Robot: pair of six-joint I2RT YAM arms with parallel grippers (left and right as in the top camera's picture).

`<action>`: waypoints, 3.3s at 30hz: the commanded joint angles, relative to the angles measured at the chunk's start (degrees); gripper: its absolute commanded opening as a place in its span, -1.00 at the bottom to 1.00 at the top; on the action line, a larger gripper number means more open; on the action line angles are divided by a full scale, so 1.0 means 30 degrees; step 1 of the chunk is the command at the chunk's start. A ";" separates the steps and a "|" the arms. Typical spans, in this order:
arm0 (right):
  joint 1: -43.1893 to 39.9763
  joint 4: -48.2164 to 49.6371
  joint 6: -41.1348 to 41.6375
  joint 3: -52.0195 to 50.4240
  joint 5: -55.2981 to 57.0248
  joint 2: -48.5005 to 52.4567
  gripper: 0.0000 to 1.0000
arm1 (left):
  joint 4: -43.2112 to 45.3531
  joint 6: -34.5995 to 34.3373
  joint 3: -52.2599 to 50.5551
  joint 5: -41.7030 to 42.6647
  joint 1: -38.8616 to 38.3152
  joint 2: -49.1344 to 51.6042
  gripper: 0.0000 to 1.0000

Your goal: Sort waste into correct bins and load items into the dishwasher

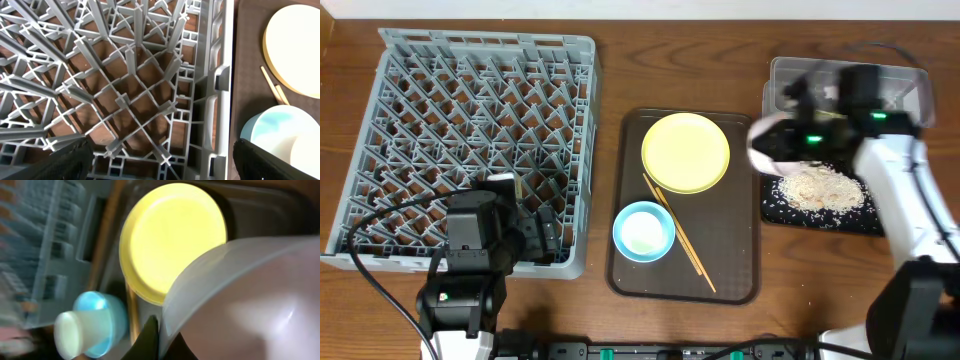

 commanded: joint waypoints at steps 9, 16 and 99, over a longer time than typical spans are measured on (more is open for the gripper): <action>0.8517 0.4189 -0.0321 0.0051 0.8218 0.2535 -0.98 | -0.0138 0.0029 0.0437 0.0029 -0.0058 0.0007 0.82; 1.0200 0.4860 -0.0313 0.0051 0.8655 0.4707 -0.96 | -0.0138 0.0029 0.0437 0.0029 -0.0058 0.0007 0.82; 0.5639 0.7031 0.5413 0.0874 -1.2801 -0.0277 -0.98 | 1.7872 -0.5712 0.0437 2.1026 -0.0124 0.5865 0.83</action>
